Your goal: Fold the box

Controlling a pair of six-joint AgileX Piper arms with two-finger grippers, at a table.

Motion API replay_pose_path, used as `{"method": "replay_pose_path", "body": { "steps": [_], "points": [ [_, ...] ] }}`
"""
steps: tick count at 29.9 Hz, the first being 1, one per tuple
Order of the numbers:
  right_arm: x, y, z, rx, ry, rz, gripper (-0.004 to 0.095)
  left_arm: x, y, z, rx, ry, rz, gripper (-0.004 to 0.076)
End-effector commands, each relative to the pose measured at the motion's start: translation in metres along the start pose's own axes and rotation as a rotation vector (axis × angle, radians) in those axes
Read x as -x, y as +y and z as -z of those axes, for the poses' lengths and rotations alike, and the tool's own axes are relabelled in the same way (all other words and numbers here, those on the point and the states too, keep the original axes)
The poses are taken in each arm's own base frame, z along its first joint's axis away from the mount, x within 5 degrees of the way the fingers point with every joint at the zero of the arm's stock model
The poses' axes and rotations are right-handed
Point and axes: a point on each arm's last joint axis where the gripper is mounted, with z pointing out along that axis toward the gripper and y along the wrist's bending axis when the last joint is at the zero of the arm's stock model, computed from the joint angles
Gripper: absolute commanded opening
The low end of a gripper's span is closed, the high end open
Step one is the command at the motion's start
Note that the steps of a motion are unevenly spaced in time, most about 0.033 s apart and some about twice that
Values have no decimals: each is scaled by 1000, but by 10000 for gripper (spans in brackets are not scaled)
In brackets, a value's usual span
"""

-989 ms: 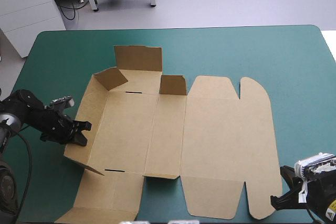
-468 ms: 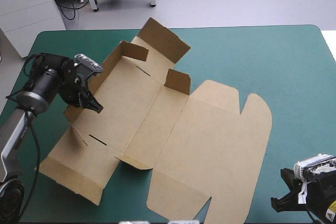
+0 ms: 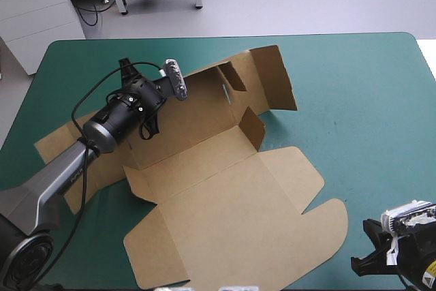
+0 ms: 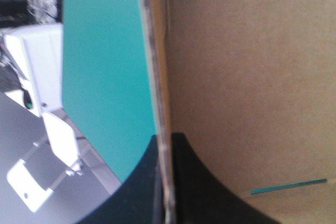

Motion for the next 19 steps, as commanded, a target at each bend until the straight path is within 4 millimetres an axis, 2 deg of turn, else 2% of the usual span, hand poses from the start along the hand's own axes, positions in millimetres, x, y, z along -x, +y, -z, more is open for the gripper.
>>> {"method": "replay_pose_path", "body": {
  "steps": [1, 5, 9, 14, 19],
  "points": [
    [11, 2, 4, 18, -71, -11, -8, 16, 13, 32, 174, -161, -38, -32],
    [11, 3, 4, 23, -72, -13, -8, 29, 1, 43, 168, -233, -24, -32],
    [11, 3, 4, 23, -72, -13, -8, 36, -22, 54, 220, -297, -73, -32],
    [11, 3, 4, 23, -74, -13, -8, 35, -48, 67, 399, -366, -153, -32],
    [11, 3, 4, 27, -74, -15, -8, 34, -60, 63, 525, -393, -185, -32]
  ]
}}
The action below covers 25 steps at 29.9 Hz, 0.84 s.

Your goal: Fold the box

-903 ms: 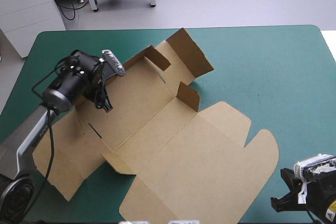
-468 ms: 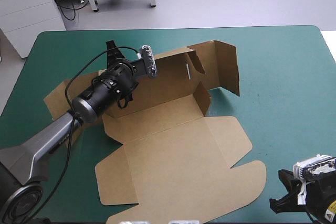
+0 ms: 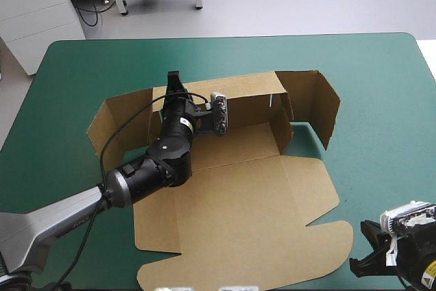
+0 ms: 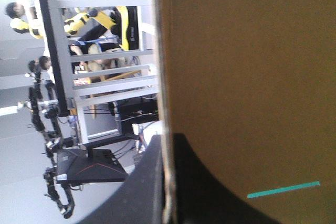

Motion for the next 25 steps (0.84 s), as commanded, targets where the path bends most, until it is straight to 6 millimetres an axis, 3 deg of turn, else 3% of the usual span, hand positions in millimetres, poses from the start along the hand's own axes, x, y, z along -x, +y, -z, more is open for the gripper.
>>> {"method": "replay_pose_path", "body": {
  "steps": [1, 12, 25],
  "points": [
    [11, 2, 4, 14, -75, -7, -8, -1, 20, 13, 175, -75, 9, -32],
    [13, 5, 4, 50, -85, -35, -8, 7, 21, 14, 236, -185, 137, -32],
    [16, 5, 4, 52, -117, -77, -8, 16, 5, 0, 187, -178, 103, -32]
  ]
}}
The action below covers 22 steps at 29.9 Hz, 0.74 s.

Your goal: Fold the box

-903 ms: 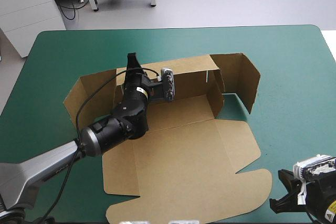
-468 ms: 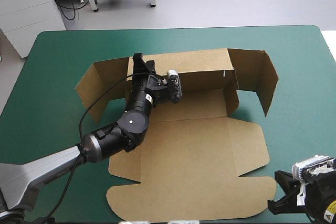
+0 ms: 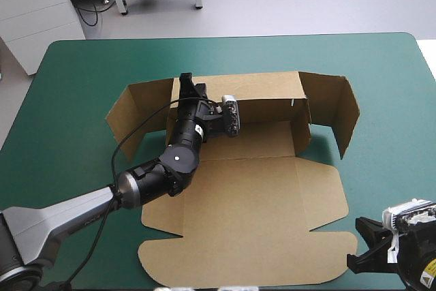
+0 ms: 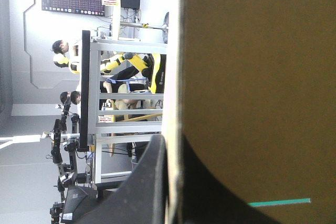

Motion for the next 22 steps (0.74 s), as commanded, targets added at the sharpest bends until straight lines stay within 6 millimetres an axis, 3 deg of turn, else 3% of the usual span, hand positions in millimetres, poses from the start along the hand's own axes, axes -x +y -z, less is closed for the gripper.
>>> {"method": "replay_pose_path", "body": {
  "steps": [1, 9, 13, 16, 22],
  "points": [
    [12, 2, 3, 5, -78, -4, -8, 2, 18, 8, 75, -11, 25, -32],
    [13, 0, 3, -14, -85, 7, -3, 4, 16, 6, 72, -14, 10, -32],
    [19, -4, 2, -63, -134, 19, 66, 4, 16, 6, 70, -17, 10, -32],
    [29, -8, -3, -112, -148, -43, 196, 4, 16, 6, 70, -17, 10, -32],
    [64, -10, -25, -214, -63, -12, 669, 4, 15, 6, 70, -19, 19, -32]
  ]
}}
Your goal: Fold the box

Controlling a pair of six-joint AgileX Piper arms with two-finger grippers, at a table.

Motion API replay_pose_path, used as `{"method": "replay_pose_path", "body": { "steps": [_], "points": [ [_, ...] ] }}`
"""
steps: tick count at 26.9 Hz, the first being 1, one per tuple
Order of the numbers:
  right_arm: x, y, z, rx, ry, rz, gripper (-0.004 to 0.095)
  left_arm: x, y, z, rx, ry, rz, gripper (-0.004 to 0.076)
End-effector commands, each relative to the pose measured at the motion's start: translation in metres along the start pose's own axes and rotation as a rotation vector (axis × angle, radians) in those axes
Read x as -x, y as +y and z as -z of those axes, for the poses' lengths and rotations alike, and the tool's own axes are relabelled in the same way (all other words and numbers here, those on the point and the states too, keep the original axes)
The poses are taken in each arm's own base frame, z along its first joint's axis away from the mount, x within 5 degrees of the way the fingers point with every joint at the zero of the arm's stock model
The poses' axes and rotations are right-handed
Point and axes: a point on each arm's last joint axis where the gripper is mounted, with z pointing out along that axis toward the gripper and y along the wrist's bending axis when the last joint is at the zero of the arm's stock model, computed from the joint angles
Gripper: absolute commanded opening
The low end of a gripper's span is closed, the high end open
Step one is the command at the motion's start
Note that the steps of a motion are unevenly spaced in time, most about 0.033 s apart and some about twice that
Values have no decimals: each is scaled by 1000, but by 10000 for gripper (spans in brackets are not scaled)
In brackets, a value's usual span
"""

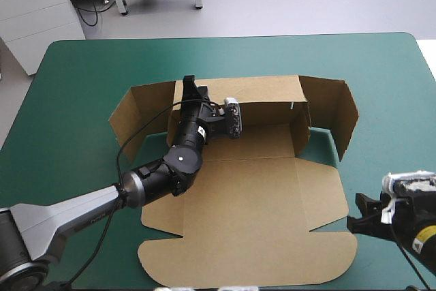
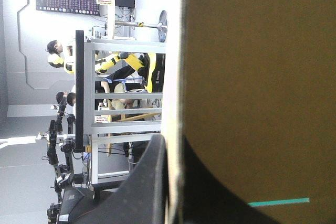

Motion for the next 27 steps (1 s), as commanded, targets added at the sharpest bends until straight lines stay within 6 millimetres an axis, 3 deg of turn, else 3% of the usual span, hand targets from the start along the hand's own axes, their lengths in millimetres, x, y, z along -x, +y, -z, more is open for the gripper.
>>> {"method": "replay_pose_path", "body": {
  "steps": [1, 3, 14, 17, 21, 22, 27],
  "points": [
    [41, 3, -9, -64, -65, 36, 723, 3, 24, 12, 87, -27, 28, -32],
    [63, 5, -15, -104, -66, 45, 766, 3, 24, 12, 87, -27, 25, -32],
    [174, 11, -70, -230, -15, 89, 765, 4, 24, 14, 96, -17, 15, -32],
    [208, -5, -93, -175, 12, 37, 765, 3, 25, 14, 101, -7, 15, -32],
    [232, -29, -116, -127, 52, -32, 765, 3, 25, 14, 99, -12, 14, -32],
    [242, -40, -131, -127, 81, -54, 765, 3, 25, 14, 99, -12, 14, -32],
    [255, -54, -176, -132, 164, -54, 763, 3, 24, 14, 97, -17, 14, -32]
  ]
}}
